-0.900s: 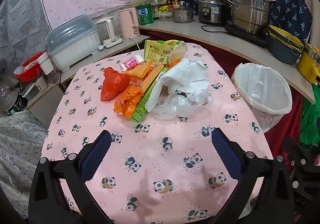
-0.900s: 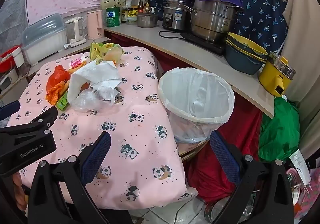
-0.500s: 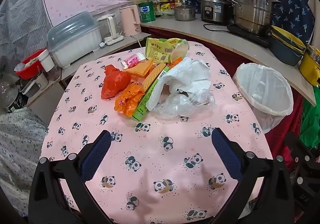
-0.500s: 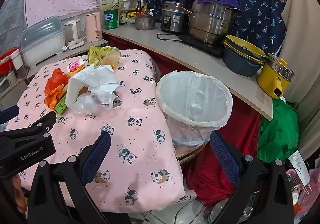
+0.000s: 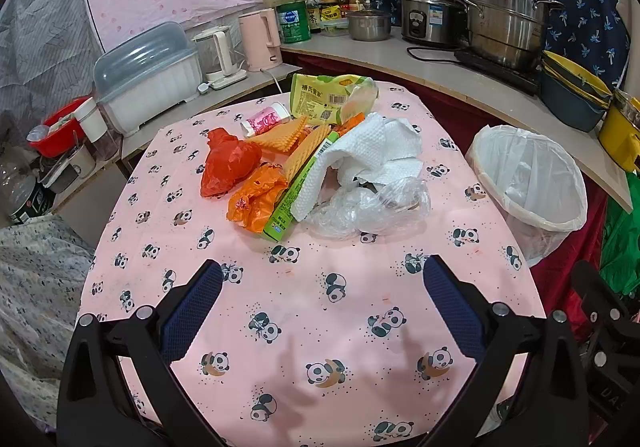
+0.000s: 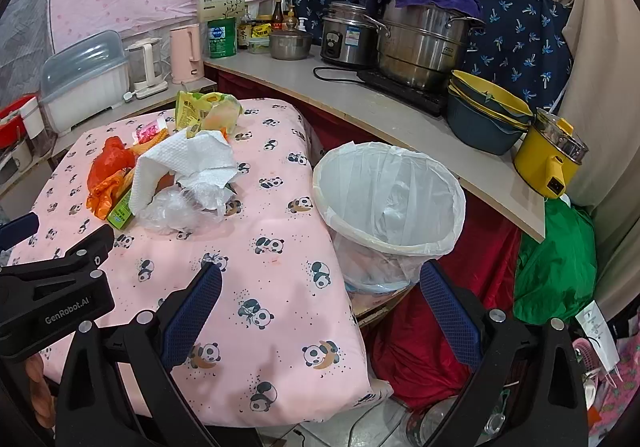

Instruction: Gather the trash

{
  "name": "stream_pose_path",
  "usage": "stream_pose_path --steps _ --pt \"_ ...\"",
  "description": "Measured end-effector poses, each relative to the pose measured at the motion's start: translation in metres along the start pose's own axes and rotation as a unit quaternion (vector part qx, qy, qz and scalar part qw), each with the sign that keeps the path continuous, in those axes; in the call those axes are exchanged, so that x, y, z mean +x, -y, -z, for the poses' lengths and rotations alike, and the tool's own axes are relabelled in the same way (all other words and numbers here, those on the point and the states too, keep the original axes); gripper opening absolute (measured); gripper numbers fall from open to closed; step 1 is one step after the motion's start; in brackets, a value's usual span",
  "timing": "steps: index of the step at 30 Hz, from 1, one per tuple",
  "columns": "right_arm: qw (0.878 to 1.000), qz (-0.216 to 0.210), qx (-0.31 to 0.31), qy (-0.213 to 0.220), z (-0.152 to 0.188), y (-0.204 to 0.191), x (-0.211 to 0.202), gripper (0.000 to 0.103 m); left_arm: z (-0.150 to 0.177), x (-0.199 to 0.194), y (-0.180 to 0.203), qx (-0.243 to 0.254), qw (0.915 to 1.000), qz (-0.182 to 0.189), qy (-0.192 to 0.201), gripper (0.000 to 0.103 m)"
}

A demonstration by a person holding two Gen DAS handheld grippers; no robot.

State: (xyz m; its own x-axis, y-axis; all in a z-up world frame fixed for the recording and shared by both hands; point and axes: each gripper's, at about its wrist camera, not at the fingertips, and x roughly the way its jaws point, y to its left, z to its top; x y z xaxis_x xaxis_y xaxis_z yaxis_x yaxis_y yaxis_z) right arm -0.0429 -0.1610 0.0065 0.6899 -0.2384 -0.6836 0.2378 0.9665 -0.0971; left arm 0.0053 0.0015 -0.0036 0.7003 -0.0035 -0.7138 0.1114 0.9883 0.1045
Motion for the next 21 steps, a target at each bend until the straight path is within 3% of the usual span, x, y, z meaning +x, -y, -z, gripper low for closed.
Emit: stream_pose_path --steps 21 --pt "1.0 0.0 -0.004 0.002 -0.0039 -0.0007 -0.0013 0.096 -0.0019 -0.0013 0.0012 0.0 1.0 0.003 0.006 0.096"
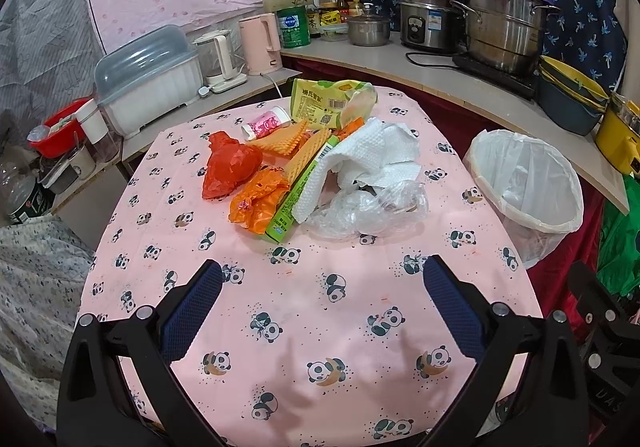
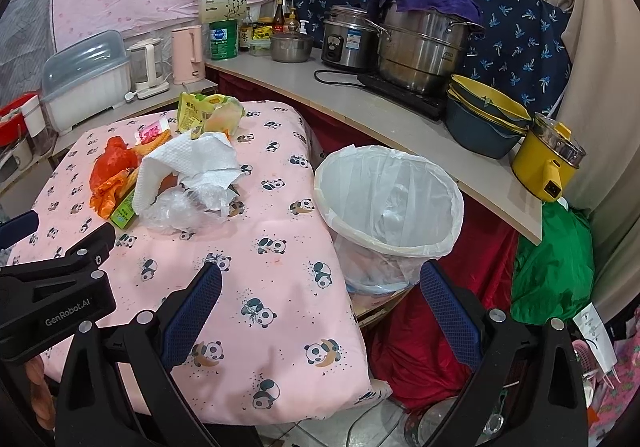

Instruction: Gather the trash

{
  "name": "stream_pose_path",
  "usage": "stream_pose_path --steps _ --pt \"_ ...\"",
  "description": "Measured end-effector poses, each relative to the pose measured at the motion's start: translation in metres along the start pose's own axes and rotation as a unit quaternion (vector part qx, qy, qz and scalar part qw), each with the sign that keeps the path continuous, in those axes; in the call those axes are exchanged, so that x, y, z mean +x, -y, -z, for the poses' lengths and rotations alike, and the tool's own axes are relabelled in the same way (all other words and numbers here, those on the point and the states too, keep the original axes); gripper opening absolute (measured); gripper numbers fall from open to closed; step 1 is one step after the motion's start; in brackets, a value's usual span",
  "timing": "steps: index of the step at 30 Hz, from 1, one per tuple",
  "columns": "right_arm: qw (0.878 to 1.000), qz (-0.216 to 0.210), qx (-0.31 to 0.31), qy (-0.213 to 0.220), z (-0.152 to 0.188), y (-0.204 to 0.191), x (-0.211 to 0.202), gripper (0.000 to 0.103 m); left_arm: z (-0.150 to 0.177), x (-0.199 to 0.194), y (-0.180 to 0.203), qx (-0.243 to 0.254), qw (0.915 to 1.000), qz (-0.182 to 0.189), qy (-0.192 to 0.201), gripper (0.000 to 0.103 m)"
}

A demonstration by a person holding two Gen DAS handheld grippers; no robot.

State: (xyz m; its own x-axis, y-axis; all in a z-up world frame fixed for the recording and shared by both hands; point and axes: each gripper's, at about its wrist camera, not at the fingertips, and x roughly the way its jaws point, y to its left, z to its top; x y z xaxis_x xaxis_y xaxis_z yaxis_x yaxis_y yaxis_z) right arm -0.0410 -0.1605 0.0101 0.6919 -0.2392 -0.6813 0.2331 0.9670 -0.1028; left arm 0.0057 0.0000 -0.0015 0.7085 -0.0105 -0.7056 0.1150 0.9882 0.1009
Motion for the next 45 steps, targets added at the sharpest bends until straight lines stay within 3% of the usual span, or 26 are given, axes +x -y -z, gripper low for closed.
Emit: stream_pose_path --steps 45 --pt "1.0 -0.005 -0.013 0.001 0.001 -0.009 -0.001 0.096 0.001 -0.006 -0.01 -0.005 1.0 0.001 0.001 0.096"
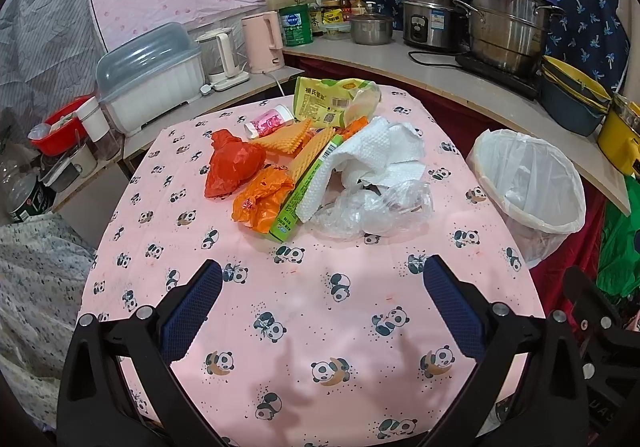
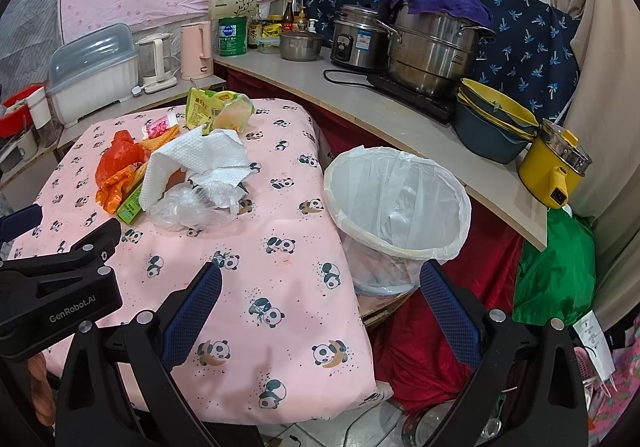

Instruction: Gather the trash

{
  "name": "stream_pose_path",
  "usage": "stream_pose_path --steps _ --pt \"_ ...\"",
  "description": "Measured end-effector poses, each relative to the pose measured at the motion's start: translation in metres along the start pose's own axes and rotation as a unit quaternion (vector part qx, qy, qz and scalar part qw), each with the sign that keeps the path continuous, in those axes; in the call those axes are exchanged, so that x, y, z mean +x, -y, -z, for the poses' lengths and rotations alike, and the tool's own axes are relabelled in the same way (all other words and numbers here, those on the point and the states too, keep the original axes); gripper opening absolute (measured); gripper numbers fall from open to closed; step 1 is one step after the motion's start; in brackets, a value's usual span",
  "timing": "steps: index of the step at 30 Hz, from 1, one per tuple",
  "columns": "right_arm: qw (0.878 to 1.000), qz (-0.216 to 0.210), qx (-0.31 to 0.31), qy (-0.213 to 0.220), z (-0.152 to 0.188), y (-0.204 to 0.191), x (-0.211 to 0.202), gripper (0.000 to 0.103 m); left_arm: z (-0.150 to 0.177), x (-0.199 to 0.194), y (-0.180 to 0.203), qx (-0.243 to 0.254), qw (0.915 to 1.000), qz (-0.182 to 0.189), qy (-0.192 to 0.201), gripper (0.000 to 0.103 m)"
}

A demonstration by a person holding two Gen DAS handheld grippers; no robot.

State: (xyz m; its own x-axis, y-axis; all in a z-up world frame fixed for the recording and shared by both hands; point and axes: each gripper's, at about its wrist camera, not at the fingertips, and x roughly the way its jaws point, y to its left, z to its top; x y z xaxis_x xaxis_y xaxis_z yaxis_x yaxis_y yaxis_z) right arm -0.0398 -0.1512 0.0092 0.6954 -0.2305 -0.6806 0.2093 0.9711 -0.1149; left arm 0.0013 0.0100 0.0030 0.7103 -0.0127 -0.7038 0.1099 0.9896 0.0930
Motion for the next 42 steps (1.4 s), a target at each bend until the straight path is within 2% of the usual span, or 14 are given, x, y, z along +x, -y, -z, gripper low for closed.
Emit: stream_pose_path --steps 21,34,42 --pt "1.0 0.005 -0.001 0.002 0.0 0.002 0.002 0.096 0.001 0.002 0.001 0.0 1.0 0.001 -0.003 0.096" --pt "1.0 0.019 0.002 0.005 -0.004 -0.001 0.015 0.096 0.002 0.023 -0.005 -0.006 0.9995 0.018 -0.024 0.096" --pt "1.0 -0.008 0.006 -0.007 -0.013 -0.012 0.032 0.096 -0.005 0.039 -0.022 -0.019 0.9992 0.02 -0.029 0.096"
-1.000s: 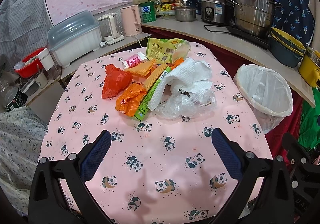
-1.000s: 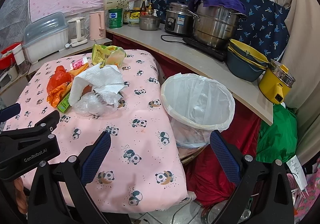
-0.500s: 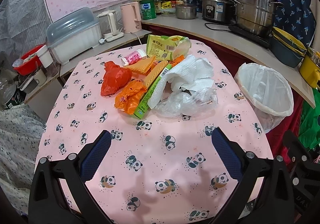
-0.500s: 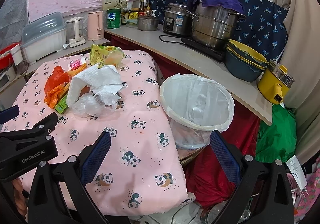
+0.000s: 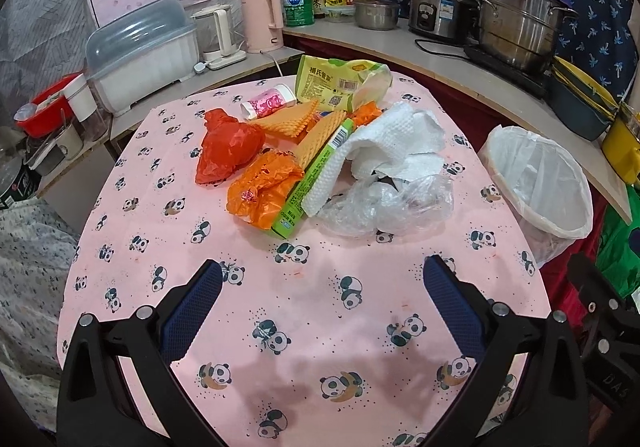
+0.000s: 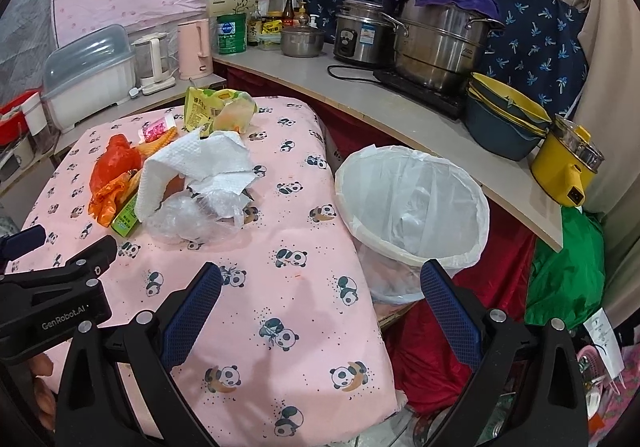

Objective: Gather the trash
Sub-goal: 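Grasp the white tissue with the right gripper while the left gripper grasps the orange plastic bag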

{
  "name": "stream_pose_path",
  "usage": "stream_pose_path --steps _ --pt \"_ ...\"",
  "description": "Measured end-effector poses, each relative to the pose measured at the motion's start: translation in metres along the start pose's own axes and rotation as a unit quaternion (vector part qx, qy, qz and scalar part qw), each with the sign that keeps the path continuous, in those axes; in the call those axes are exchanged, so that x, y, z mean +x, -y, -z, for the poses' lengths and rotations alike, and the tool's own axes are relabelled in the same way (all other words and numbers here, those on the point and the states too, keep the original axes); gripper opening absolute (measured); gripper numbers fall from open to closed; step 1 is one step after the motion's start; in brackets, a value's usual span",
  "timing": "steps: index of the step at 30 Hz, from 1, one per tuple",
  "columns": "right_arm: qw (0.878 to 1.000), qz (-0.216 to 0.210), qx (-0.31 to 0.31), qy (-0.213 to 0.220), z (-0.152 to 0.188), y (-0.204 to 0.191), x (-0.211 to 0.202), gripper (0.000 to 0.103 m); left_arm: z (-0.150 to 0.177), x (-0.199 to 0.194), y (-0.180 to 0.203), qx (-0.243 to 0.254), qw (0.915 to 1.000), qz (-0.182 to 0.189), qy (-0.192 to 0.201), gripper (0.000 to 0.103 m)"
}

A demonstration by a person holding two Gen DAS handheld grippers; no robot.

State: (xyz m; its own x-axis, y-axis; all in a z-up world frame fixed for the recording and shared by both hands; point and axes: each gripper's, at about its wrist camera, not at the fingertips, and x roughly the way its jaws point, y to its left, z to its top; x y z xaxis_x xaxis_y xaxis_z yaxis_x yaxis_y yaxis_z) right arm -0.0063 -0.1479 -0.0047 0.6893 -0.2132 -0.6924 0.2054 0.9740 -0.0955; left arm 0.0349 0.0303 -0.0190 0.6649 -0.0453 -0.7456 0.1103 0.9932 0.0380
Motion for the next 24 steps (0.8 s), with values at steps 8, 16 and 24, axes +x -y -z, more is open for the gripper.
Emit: stream_pose_path --steps 8,16,24 --pt "0.999 -0.037 -0.004 0.012 -0.027 -0.027 0.018 0.095 -0.016 0.022 -0.032 -0.017 0.9998 -0.007 -0.004 0.096" --pt "0.996 -0.083 -0.018 0.026 -0.064 -0.069 0.042 0.083 -0.026 0.048 -0.061 -0.025 0.9993 0.02 -0.019 0.096" --pt "0.99 -0.139 -0.013 -0.002 -0.086 -0.104 0.076 0.065 -0.035 0.068 -0.08 -0.025 0.999 0.03 -0.021 0.095"
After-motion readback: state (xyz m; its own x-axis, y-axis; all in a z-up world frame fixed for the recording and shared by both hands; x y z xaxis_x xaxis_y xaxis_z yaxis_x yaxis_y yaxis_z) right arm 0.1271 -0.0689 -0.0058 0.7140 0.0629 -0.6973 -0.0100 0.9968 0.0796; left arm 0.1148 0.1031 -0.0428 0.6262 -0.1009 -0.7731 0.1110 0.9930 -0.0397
